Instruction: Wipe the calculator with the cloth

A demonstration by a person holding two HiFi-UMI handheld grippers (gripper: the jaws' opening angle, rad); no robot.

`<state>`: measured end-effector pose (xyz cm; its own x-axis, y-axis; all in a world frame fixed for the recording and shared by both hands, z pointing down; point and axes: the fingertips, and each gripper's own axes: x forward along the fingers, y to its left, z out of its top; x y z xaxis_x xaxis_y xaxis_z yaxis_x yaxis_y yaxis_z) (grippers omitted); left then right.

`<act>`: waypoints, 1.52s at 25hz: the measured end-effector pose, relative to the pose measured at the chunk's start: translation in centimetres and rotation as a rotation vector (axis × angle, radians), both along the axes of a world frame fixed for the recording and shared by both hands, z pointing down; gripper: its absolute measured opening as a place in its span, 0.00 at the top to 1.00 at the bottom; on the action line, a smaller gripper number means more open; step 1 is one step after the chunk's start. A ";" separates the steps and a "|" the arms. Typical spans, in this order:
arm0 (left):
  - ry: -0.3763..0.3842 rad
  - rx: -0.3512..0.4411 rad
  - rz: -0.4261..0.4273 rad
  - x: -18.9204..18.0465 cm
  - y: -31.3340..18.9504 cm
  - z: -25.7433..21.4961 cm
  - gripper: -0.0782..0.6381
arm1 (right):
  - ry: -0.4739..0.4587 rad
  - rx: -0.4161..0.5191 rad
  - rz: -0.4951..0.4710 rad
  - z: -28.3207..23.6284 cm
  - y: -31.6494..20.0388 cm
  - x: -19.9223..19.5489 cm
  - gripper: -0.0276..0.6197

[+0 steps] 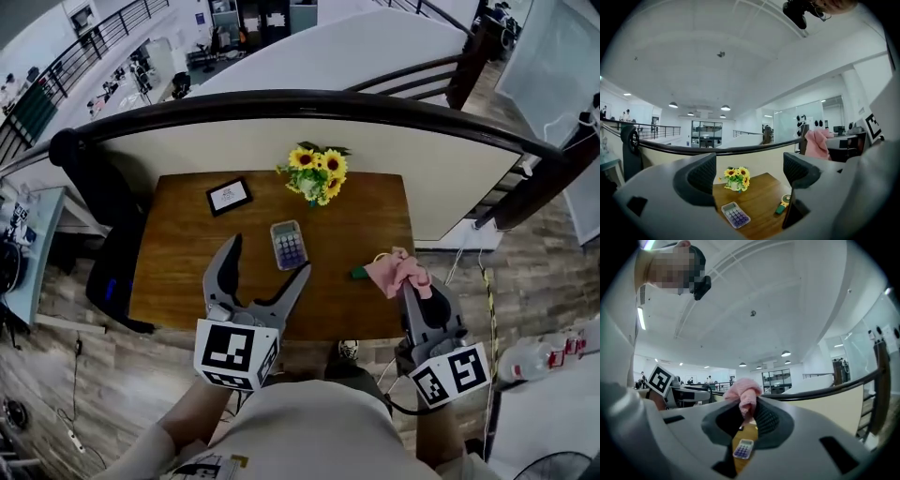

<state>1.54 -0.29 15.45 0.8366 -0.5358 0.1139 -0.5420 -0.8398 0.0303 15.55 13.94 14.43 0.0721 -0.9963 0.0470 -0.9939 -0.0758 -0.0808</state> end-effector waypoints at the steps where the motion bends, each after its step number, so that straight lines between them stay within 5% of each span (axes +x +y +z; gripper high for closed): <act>1: -0.011 -0.002 -0.018 0.9 0.0 0.2 0.30 | -0.003 -0.006 -0.016 0.0 -0.3 1.3 0.87; 8: -0.083 -0.024 -0.181 5.4 -0.1 2.2 0.30 | -0.038 -0.035 -0.165 1.1 -3.0 8.9 0.87; 15: -0.138 -0.050 -0.327 7.7 -0.3 4.8 0.30 | -0.053 -0.062 -0.321 3.2 -6.0 12.1 0.87; 26: -0.225 -0.131 -0.439 7.8 -2.7 10.7 0.30 | -0.125 -0.113 -0.460 7.0 -10.6 11.3 0.87; 38: -0.303 -0.275 -0.412 8.0 -6.2 19.4 0.29 | -0.176 -0.213 -0.495 12.1 -15.2 8.9 0.87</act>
<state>9.54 -6.45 34.87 0.4738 -0.7274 0.4964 -0.8410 -0.5409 0.0101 24.50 -1.30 26.55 -0.4281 -0.8766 0.2196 -0.8881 0.3631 -0.2819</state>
